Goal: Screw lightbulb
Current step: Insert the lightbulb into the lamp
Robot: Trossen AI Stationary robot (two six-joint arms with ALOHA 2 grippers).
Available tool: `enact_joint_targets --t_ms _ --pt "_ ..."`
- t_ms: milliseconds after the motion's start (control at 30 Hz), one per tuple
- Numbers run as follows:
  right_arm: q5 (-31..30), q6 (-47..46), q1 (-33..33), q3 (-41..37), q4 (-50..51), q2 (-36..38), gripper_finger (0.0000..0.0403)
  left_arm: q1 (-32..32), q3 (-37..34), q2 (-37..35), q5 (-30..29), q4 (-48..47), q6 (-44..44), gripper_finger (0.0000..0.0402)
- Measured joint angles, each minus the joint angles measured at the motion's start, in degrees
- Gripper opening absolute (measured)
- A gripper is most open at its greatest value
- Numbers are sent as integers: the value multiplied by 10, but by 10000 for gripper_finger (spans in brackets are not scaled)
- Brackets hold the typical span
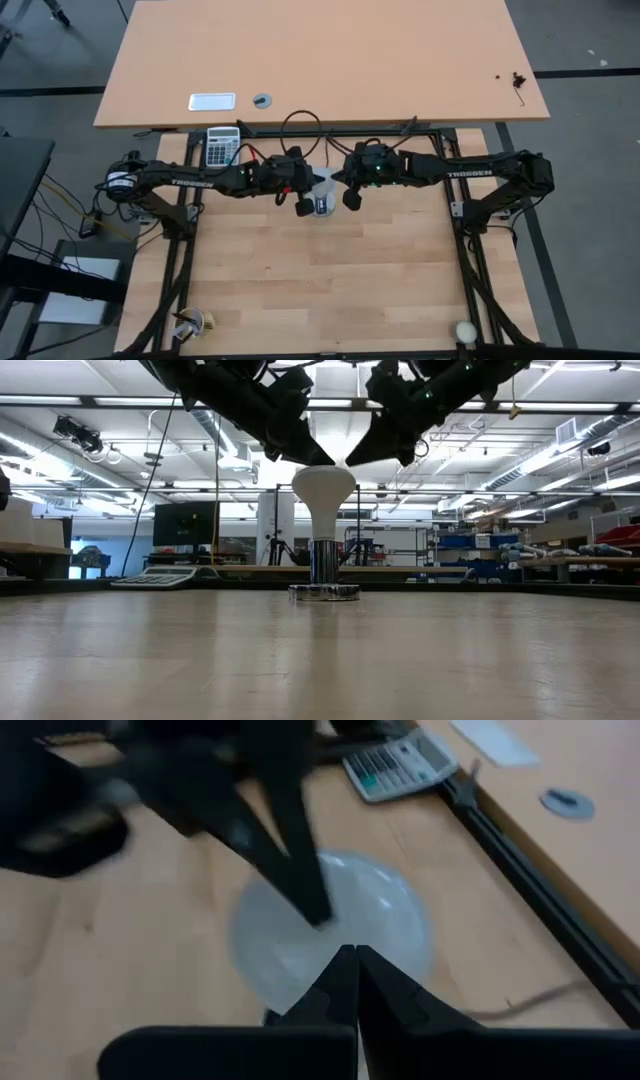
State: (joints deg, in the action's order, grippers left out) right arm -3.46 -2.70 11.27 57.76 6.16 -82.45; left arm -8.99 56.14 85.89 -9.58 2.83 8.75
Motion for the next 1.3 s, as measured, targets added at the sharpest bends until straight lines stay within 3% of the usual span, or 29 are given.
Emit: enact_joint_targets --t_ms 367,800,1133,1300 --pt "14 -2 6 2 -4 -26 9 0 0 -1 -1 -4 0 0" --pt "104 -15 -17 0 -12 -28 9 0 0 0 -3 0 0 0" --pt "23 -2 10 0 -5 -10 9 0 0 0 -2 -5 0 0" --pt "17 -1 29 0 15 -10 9 0 0 0 -2 -5 0 0"
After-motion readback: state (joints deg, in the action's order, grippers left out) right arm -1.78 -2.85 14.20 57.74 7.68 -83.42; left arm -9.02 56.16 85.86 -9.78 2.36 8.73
